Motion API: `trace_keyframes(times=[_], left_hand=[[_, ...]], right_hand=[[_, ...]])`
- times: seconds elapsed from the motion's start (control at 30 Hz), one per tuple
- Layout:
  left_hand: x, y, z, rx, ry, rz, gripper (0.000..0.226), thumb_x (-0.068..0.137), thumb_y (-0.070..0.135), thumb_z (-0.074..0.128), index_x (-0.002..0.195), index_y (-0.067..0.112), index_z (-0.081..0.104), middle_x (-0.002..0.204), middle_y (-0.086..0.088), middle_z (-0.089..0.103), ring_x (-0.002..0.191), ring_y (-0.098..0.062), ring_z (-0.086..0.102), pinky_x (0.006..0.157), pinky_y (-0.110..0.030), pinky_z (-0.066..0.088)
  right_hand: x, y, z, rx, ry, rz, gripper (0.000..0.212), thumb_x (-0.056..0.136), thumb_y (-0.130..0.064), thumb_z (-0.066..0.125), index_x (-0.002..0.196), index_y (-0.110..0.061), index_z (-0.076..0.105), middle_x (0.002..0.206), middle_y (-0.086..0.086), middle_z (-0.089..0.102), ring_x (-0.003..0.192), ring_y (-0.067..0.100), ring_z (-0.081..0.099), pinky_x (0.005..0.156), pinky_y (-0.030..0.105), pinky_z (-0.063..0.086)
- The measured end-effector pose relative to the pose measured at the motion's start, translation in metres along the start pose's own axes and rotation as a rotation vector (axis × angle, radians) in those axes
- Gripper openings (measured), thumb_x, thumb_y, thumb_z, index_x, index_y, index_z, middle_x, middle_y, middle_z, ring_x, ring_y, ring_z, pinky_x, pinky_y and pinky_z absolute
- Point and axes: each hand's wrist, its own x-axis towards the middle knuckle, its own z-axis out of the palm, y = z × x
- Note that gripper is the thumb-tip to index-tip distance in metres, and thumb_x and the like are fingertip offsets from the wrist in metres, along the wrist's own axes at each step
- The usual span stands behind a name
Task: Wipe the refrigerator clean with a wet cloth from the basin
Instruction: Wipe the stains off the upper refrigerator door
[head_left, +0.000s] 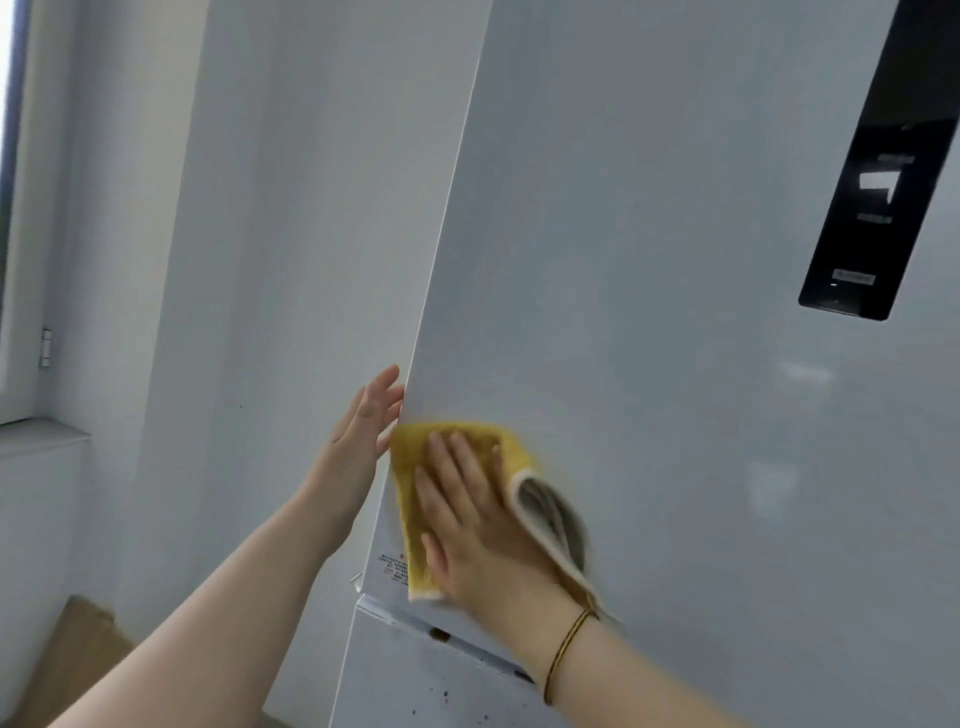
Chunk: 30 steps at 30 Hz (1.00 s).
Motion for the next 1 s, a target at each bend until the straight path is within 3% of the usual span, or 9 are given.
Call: trace_keyframes(times=[0.07, 0.13, 0.2, 0.27, 0.4, 0.5, 0.67, 0.8, 1.0], left_hand=[[-0.001, 0.0, 0.001, 0.037, -0.015, 0.016, 0.029, 0.096, 0.033, 0.019, 0.118, 0.031, 0.037, 0.11, 0.012, 0.052, 0.108, -0.007, 0.048, 0.098, -0.025, 0.031], [-0.002, -0.003, 0.002, 0.104, -0.035, 0.035, 0.029, 0.094, 0.04, 0.021, 0.117, 0.036, 0.037, 0.12, 0.01, 0.05, 0.115, -0.008, 0.044, 0.1, -0.026, 0.03], [-0.003, -0.005, 0.004, 0.157, -0.044, 0.047, 0.034, 0.09, 0.055, 0.029, 0.119, 0.041, 0.036, 0.133, 0.009, 0.045, 0.125, -0.009, 0.039, 0.107, -0.029, 0.027], [-0.003, -0.007, 0.007, 0.195, -0.031, 0.05, 0.04, 0.09, 0.053, 0.033, 0.129, 0.04, 0.033, 0.14, 0.01, 0.038, 0.131, -0.008, 0.033, 0.112, -0.032, 0.022], [-0.007, -0.008, 0.021, 0.267, 0.019, 0.076, 0.044, 0.096, 0.03, 0.029, 0.14, 0.03, 0.025, 0.146, 0.01, 0.026, 0.137, -0.008, 0.021, 0.114, -0.029, 0.014], [-0.009, -0.015, 0.029, 0.341, 0.079, 0.138, 0.045, 0.097, 0.029, 0.035, 0.141, 0.028, 0.024, 0.151, 0.009, 0.015, 0.138, -0.004, 0.011, 0.105, -0.017, 0.008], [-0.027, -0.031, 0.039, 0.552, 0.137, 0.337, 0.056, 0.071, 0.062, 0.026, 0.124, 0.041, 0.024, 0.136, 0.024, 0.011, 0.132, 0.002, 0.011, 0.104, -0.016, 0.006], [-0.041, -0.04, 0.057, 0.724, 0.039, 0.555, 0.064, 0.08, 0.074, 0.013, 0.132, 0.041, 0.031, 0.143, 0.025, 0.016, 0.134, 0.005, 0.009, 0.105, -0.011, 0.005], [-0.054, -0.057, 0.109, 0.883, -0.117, 0.761, 0.044, 0.095, 0.052, 0.016, 0.133, 0.032, 0.024, 0.14, 0.0, 0.028, 0.137, -0.004, 0.008, 0.109, -0.018, 0.006]], right_hand=[[-0.024, -0.013, 0.009, -0.068, -0.071, -0.212, 0.059, 0.08, -0.045, 0.039, 0.131, -0.015, 0.042, 0.148, 0.015, 0.015, 0.141, 0.036, -0.014, 0.113, 0.045, -0.006], [-0.033, -0.008, 0.009, -0.108, -0.096, -0.39, 0.064, 0.071, -0.056, 0.058, 0.125, -0.023, 0.057, 0.145, 0.007, 0.033, 0.138, 0.038, 0.001, 0.114, 0.046, -0.003], [-0.02, 0.013, 0.0, -0.05, -0.04, -0.45, 0.059, 0.064, -0.054, 0.066, 0.113, -0.022, 0.066, 0.133, 0.003, 0.054, 0.129, 0.031, 0.024, 0.111, 0.044, 0.022], [0.009, 0.045, -0.01, 0.126, 0.079, -0.37, 0.052, 0.071, -0.04, 0.053, 0.111, -0.01, 0.064, 0.126, 0.015, 0.059, 0.123, 0.032, 0.031, 0.104, 0.045, 0.033], [0.057, 0.113, -0.047, 0.005, 0.196, 0.062, 0.055, 0.074, -0.036, 0.039, 0.114, -0.006, 0.063, 0.131, 0.019, 0.053, 0.126, 0.029, 0.03, 0.112, 0.04, 0.003], [0.053, 0.098, -0.051, -0.006, 0.156, 0.234, 0.057, 0.077, -0.036, 0.037, 0.123, -0.008, 0.055, 0.137, 0.017, 0.048, 0.129, 0.028, 0.028, 0.111, 0.043, -0.001], [-0.009, 0.056, -0.026, -0.01, -0.007, -0.078, 0.057, 0.078, -0.035, 0.033, 0.127, -0.011, 0.049, 0.144, 0.012, 0.034, 0.138, 0.028, 0.018, 0.115, 0.041, -0.003], [-0.039, 0.097, -0.043, 0.09, 0.032, -0.139, 0.053, 0.077, -0.033, 0.041, 0.124, -0.01, 0.043, 0.142, 0.014, 0.035, 0.132, 0.029, 0.026, 0.114, 0.038, 0.003], [-0.063, 0.219, -0.103, -0.122, 0.206, 0.445, 0.054, 0.08, -0.04, 0.041, 0.128, -0.014, 0.038, 0.142, 0.017, 0.038, 0.131, 0.028, 0.023, 0.112, 0.038, -0.001]])
